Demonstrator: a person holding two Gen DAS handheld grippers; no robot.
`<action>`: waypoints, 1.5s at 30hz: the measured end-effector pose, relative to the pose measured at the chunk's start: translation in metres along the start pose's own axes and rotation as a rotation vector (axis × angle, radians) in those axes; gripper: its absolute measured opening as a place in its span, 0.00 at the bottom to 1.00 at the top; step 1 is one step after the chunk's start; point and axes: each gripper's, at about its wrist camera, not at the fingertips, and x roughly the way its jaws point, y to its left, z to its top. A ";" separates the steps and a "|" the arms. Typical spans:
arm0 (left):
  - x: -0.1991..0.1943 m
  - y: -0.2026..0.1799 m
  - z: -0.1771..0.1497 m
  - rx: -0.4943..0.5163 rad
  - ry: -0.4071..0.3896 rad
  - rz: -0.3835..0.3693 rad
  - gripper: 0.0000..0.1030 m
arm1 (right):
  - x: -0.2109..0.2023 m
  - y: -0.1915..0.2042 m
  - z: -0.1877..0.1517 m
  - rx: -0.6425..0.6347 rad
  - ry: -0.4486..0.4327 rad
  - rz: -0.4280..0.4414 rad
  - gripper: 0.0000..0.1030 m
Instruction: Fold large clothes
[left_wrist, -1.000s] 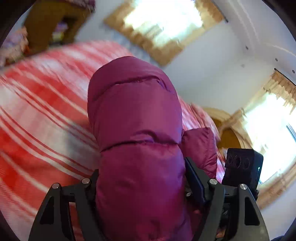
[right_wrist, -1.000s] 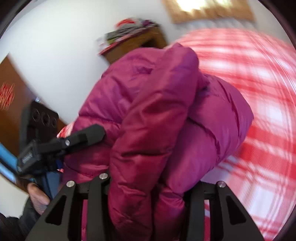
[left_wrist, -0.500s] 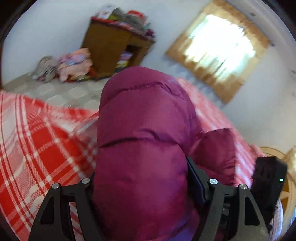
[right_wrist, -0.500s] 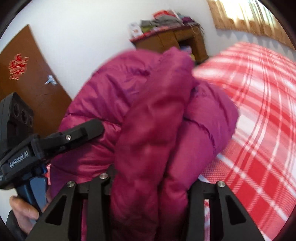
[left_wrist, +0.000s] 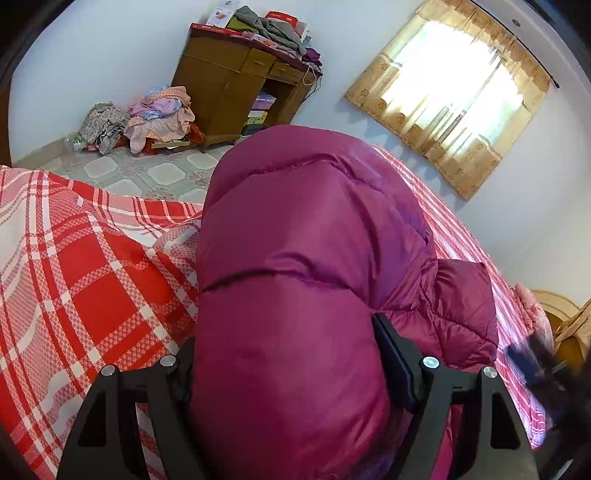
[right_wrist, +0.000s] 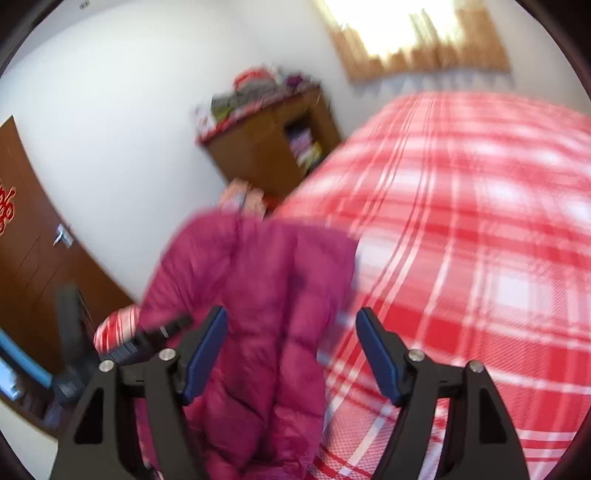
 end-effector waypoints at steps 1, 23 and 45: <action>-0.001 -0.001 -0.001 0.004 0.000 0.006 0.76 | -0.006 0.010 0.006 -0.010 -0.016 0.005 0.68; 0.012 -0.021 -0.010 0.138 0.042 0.154 0.82 | 0.080 0.021 -0.048 -0.096 0.116 -0.223 0.38; -0.004 -0.032 0.050 0.230 -0.043 0.224 0.83 | 0.079 0.016 -0.050 -0.069 0.108 -0.183 0.38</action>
